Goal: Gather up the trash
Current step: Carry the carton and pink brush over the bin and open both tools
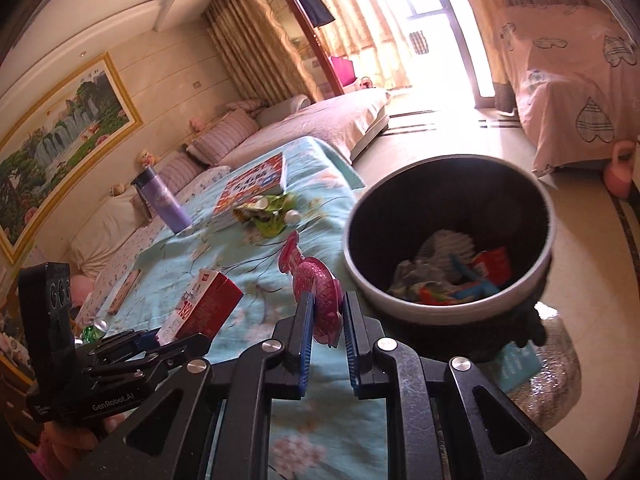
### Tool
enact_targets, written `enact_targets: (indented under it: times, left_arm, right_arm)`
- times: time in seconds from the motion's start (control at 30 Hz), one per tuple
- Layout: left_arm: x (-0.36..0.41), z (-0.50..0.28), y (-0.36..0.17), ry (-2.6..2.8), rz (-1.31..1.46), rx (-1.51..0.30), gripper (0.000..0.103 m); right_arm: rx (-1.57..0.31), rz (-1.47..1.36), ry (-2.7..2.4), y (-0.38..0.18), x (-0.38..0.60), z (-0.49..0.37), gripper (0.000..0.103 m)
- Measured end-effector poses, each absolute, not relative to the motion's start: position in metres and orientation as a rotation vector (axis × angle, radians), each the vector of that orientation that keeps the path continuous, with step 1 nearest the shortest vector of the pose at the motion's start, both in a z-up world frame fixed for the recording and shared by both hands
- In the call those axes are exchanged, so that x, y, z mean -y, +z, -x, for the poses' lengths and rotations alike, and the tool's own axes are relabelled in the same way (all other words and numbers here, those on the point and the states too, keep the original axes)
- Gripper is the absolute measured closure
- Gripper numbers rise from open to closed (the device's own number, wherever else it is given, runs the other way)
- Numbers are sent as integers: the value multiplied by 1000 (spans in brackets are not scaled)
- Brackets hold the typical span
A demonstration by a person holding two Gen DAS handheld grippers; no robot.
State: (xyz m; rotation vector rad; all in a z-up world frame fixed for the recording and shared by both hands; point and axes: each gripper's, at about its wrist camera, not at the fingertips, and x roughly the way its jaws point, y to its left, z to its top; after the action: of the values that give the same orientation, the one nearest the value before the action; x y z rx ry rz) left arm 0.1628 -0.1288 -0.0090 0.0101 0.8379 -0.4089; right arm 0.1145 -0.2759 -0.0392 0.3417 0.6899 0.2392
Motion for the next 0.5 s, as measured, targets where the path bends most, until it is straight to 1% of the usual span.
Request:
enact_targets:
  times: [0.5]
  left_arm:
    - [184,-170,3,-466,-81,-821,57]
  right_arm:
    - [-647,-339,168,-30,319,-112,88]
